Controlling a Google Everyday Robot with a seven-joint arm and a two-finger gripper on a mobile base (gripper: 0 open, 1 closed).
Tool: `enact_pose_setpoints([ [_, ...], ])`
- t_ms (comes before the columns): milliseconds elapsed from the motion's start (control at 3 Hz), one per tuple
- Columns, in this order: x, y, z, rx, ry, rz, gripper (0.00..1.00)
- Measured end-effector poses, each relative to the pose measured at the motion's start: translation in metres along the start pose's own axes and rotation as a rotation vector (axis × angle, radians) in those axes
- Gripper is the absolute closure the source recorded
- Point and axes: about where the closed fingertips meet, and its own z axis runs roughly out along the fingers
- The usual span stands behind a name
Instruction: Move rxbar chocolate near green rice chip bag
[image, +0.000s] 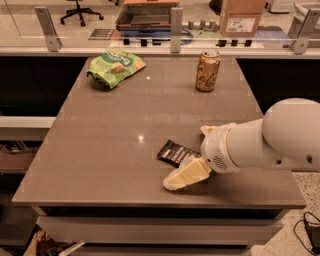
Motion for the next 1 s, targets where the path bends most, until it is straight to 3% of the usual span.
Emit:
enact_pose_setpoints([
  [333, 0.0085, -0.0073, 0.0098, -0.022, -0.048, 0.034, 0.18],
  [1000, 0.0005, -0.0072, 0.0014, -0.022, -0.048, 0.034, 0.64],
])
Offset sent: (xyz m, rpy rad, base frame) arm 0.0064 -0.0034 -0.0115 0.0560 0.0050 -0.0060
